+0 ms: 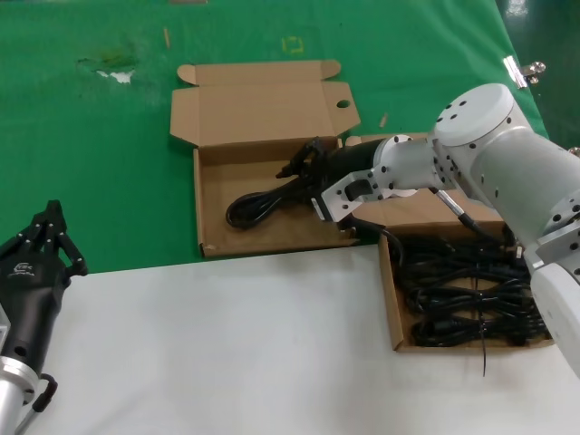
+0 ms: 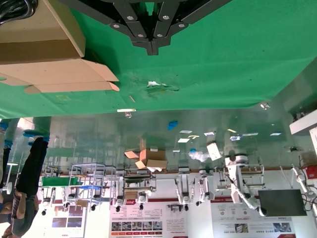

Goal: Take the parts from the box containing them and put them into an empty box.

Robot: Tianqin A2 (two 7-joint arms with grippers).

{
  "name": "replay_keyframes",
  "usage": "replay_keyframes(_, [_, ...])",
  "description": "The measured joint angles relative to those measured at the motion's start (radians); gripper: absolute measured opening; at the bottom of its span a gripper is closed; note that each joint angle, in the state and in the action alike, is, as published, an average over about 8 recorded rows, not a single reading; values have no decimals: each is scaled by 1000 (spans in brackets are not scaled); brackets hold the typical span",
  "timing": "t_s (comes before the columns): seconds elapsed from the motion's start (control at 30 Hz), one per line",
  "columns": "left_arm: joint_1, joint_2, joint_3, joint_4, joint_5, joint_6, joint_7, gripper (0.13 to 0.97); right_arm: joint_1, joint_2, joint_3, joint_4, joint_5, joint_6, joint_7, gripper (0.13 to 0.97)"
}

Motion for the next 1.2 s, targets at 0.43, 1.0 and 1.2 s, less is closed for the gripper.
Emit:
replay_keyframes(0.43, [0, 0, 0, 0, 0, 0, 0, 140, 3, 24, 43, 6, 30, -109, 102, 382])
replay_keyframes(1.0, [0, 0, 0, 0, 0, 0, 0, 140, -141, 184, 100, 347, 94, -219, 452, 744])
replay_keyframes(1.2, [0, 0, 0, 0, 0, 0, 0, 140, -261, 273, 108, 601, 95, -186, 677, 852])
